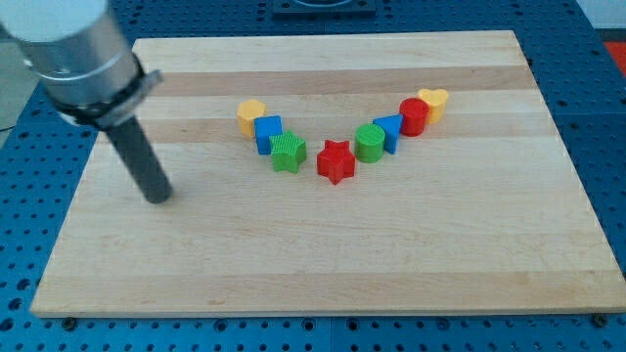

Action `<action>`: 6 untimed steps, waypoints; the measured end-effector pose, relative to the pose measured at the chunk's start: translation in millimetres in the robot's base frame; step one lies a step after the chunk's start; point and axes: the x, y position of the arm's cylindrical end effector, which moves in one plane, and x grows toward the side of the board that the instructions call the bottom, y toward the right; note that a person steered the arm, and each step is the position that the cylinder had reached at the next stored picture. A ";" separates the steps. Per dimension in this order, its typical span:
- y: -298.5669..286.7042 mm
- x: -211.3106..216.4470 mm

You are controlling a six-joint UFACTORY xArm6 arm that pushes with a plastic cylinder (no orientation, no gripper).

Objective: Point your arm at the right side of the yellow heart

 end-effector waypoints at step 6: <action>419.5 -164.0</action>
